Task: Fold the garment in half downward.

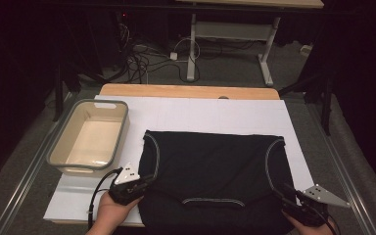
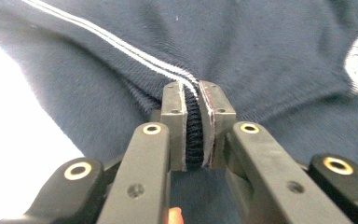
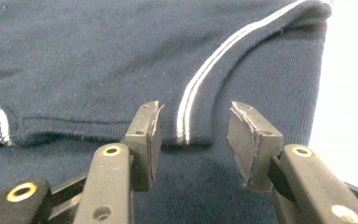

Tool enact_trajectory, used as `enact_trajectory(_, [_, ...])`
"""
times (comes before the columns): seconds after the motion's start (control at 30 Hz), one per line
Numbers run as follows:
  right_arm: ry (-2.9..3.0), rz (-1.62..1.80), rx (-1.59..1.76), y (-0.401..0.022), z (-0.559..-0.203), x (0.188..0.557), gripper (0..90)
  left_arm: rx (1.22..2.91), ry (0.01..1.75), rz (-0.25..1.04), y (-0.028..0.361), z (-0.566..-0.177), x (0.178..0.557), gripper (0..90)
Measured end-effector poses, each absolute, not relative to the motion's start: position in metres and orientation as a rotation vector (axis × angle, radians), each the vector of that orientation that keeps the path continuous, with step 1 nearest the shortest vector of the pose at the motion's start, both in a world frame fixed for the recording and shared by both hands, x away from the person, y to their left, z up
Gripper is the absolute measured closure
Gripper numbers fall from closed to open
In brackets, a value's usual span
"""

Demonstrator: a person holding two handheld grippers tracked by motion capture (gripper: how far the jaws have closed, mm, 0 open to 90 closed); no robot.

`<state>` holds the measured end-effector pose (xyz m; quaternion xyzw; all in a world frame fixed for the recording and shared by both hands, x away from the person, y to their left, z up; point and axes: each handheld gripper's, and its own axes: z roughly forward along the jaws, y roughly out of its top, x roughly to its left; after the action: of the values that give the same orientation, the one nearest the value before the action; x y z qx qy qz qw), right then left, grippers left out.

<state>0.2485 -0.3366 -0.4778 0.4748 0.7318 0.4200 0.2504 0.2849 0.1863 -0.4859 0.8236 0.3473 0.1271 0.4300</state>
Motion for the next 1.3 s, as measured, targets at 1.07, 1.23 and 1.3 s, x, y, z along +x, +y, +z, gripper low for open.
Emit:
enact_trajectory(1.07, [2.051,1.088,1.232,-0.332,-0.478,0.228,81.1,2.307,0.484,0.282,0.071,-0.487,0.259,70.4])
enact_trajectory(1.23, [2.039,1.081,1.22,-0.33,-0.477,0.223,81.1,2.258,0.462,0.257,0.081,-0.478,0.257,78.0])
enact_trajectory(1.3, [2.03,1.082,1.203,-0.329,-0.474,0.221,81.2,2.223,0.452,0.241,0.087,-0.471,0.251,77.9])
